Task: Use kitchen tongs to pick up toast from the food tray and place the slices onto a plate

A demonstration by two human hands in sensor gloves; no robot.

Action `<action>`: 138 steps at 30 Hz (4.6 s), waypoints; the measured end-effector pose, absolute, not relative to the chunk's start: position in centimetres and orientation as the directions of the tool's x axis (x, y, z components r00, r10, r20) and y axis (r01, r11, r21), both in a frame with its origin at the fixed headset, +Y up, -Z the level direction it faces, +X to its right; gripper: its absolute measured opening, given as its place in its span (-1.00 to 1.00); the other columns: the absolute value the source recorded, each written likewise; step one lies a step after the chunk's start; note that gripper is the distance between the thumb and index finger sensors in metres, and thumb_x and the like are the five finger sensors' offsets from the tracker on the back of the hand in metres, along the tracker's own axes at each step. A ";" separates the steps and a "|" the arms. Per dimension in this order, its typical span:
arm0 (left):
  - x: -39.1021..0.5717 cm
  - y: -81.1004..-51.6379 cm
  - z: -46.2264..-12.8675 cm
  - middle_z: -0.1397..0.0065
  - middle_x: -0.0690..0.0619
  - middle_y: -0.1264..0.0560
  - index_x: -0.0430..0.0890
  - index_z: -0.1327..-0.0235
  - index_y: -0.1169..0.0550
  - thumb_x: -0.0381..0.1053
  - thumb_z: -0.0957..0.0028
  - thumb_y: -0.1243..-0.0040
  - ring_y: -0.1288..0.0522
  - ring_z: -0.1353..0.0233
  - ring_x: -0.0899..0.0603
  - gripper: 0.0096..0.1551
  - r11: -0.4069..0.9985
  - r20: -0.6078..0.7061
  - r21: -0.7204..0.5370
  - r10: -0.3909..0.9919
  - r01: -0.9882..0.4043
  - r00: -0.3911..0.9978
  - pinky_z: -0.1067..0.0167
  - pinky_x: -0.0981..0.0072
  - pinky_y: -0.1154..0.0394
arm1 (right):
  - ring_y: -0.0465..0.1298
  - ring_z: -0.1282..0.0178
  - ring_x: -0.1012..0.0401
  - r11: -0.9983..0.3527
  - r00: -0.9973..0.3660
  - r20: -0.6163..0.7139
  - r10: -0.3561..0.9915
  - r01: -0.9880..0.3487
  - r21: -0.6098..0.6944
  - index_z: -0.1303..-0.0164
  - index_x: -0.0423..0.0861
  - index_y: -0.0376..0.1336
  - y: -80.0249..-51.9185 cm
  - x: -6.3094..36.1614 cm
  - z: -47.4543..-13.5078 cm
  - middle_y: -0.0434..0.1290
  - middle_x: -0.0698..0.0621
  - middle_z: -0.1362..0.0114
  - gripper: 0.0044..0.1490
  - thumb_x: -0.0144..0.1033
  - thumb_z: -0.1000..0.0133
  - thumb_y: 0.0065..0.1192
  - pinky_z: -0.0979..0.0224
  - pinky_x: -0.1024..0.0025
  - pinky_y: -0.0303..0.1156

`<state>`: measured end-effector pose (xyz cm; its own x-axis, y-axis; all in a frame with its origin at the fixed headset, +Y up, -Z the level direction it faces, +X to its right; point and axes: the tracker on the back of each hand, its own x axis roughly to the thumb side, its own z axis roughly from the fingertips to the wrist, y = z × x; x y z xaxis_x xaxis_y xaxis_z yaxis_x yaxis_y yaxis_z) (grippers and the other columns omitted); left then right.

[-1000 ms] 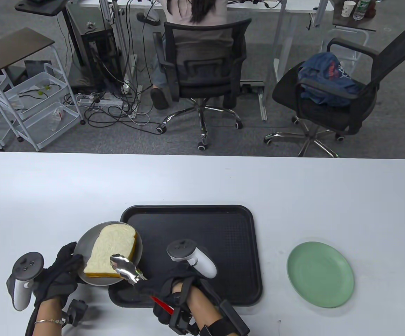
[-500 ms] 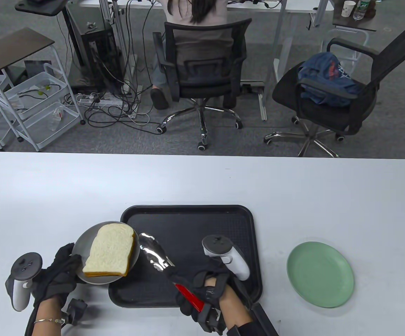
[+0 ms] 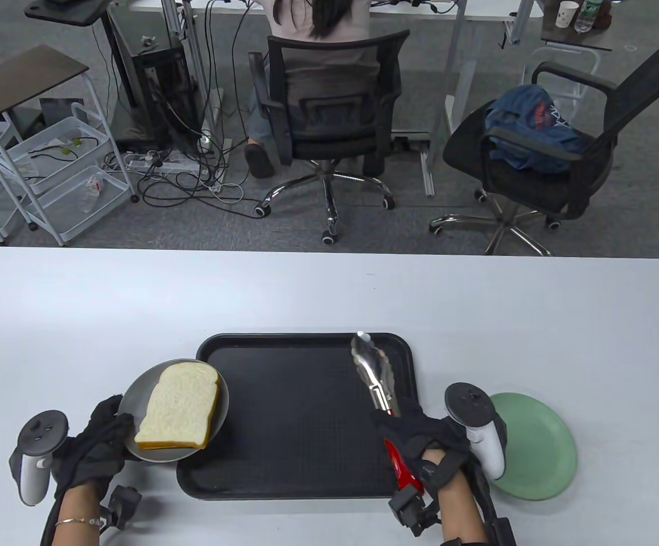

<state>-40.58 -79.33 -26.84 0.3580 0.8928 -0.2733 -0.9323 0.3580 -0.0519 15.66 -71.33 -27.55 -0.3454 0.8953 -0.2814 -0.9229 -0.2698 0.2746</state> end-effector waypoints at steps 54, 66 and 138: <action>-39.9 -79.6 -27.3 -0.46 -0.28 -0.43 -0.40 -0.77 0.01 -0.18 -0.51 0.12 -0.73 -0.03 -0.10 -0.30 0.372 -0.265 -0.082 0.886 -0.925 0.380 0.03 0.43 -0.76 | 0.19 -0.22 -0.44 -0.960 -0.811 -0.580 0.075 -0.217 0.179 -0.41 -0.44 -0.28 -77.2 27.9 -25.7 0.08 -0.56 -0.42 0.32 0.19 0.09 0.25 -0.03 -0.19 0.36; -39.8 -79.4 -26.7 -0.44 -0.29 -0.45 -0.41 -0.76 0.00 -0.19 -0.50 0.11 -0.73 -0.02 -0.11 -0.30 0.315 -0.233 -0.066 0.918 -0.947 0.321 0.05 0.42 -0.76 | 0.16 -0.24 -0.48 -0.968 -0.905 -0.399 0.150 -0.217 0.128 -0.41 -0.45 -0.26 -72.0 21.3 -25.3 0.05 -0.59 -0.43 0.32 0.20 0.08 0.25 -0.03 -0.20 0.35; -44.3 -81.7 -26.2 -0.59 -0.42 -0.13 -0.57 -0.61 0.30 -0.19 -0.57 0.26 -0.62 -0.36 -0.19 -0.22 0.182 -0.395 0.194 0.914 -0.964 0.093 -0.32 0.38 -0.71 | -0.04 -0.38 -0.53 -0.944 -0.905 0.270 0.329 -0.321 0.077 -0.47 -0.36 -0.27 -76.2 6.5 -26.2 -0.09 -0.51 -0.55 0.28 0.21 0.05 0.23 -0.15 -0.54 0.10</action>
